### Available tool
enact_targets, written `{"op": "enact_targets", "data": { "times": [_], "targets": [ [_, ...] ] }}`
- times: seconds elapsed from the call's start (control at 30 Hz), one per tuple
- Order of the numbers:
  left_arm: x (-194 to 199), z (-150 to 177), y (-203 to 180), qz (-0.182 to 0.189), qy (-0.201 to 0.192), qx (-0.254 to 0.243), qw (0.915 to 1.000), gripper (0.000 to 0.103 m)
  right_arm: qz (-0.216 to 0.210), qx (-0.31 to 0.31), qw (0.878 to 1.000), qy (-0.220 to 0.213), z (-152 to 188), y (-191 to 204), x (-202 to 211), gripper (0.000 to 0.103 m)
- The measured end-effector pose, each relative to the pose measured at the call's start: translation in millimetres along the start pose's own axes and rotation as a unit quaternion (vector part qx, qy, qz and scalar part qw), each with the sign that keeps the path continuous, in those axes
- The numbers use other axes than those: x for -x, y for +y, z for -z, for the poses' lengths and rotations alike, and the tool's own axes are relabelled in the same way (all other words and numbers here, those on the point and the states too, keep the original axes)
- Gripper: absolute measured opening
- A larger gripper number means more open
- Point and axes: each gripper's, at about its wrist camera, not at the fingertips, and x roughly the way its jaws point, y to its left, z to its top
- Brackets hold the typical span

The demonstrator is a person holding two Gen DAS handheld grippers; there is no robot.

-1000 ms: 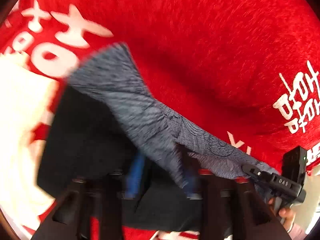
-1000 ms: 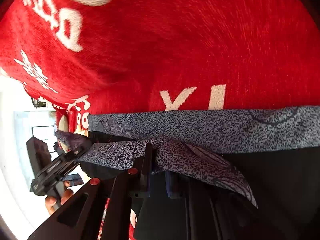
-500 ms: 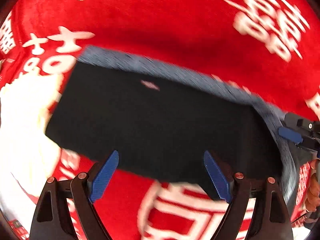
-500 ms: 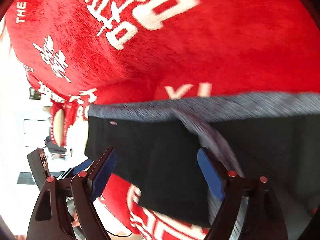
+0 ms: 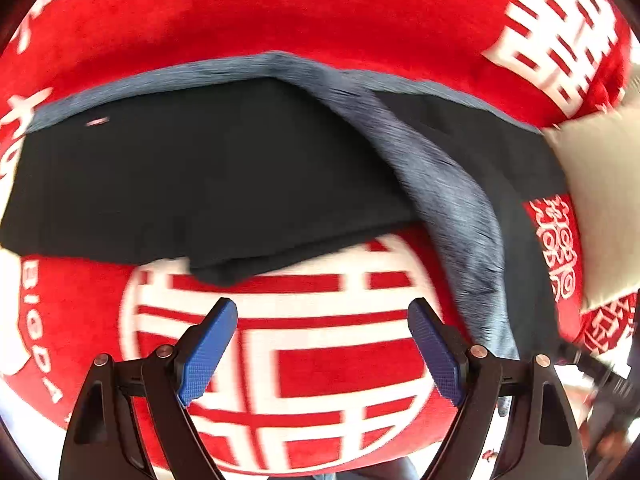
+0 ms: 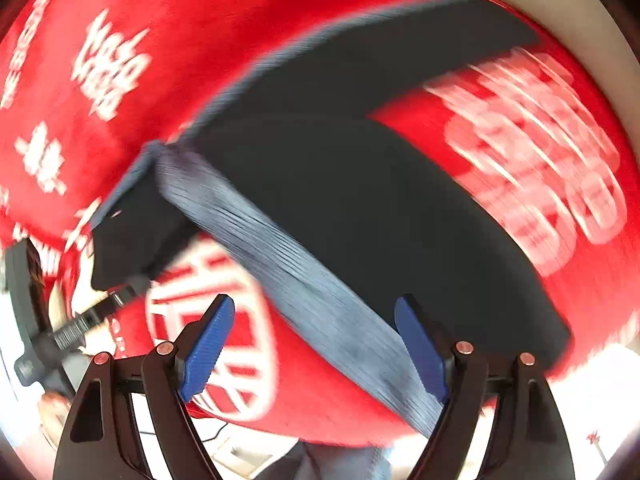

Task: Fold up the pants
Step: 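Lift the waistband and fold it over toward the cuffs with both tools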

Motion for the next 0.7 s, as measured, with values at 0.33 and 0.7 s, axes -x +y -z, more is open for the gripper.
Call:
{"op": "enact_targets", "data": {
  "times": [0.33, 0.7],
  "targets": [
    [-39.9, 6.5, -66.1, 0.043, 0.016, -0.060, 0.9971, 0.087, -0.004, -0.102, 0.995, -0.009, 91.1, -95.8, -2.0, 0.081],
    [-69.0, 10.8, -100.2, 0.027, 0.034, -0.056, 0.9975, 0.077, -0.097, -0.116, 0.988, 0.015, 92.9, -108.6, -21.2, 0.018]
  ]
}}
